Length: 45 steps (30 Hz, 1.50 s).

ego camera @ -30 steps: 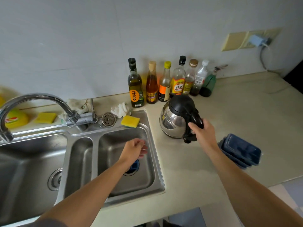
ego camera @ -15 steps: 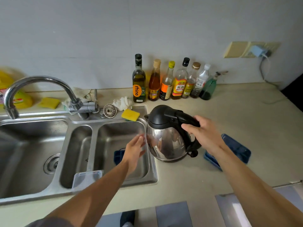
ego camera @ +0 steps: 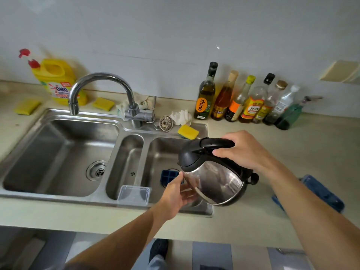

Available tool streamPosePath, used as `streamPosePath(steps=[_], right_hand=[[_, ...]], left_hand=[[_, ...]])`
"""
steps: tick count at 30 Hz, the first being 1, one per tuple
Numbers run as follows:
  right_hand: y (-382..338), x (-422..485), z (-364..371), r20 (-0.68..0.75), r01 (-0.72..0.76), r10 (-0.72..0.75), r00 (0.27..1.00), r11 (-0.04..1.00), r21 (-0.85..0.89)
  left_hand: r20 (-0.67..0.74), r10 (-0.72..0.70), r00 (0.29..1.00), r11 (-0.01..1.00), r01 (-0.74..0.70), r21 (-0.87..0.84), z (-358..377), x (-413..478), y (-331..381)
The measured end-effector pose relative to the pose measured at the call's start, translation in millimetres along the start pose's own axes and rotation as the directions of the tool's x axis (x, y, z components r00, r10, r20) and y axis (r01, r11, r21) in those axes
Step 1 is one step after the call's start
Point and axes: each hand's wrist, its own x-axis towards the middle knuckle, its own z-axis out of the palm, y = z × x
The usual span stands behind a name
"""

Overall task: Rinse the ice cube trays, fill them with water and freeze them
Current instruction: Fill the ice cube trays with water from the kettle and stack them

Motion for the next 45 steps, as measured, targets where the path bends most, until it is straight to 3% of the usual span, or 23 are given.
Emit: streamPosePath(steps=[18,45], right_hand=[[-32.2,36.6,28.2,0.059,-0.052,0.058,0.997,0.993,-0.103],[-35.9,41.3,29.9,0.047,-0.088,0.095,0.994,0.987,-0.136]], left_hand=[[0.037,-0.16,0.986,0.962,0.165,-0.218,-26.7,16.3,12.9],[0.088,-0.198,0.976,0.959,0.211,-0.189,-31.5,25.3,11.0]])
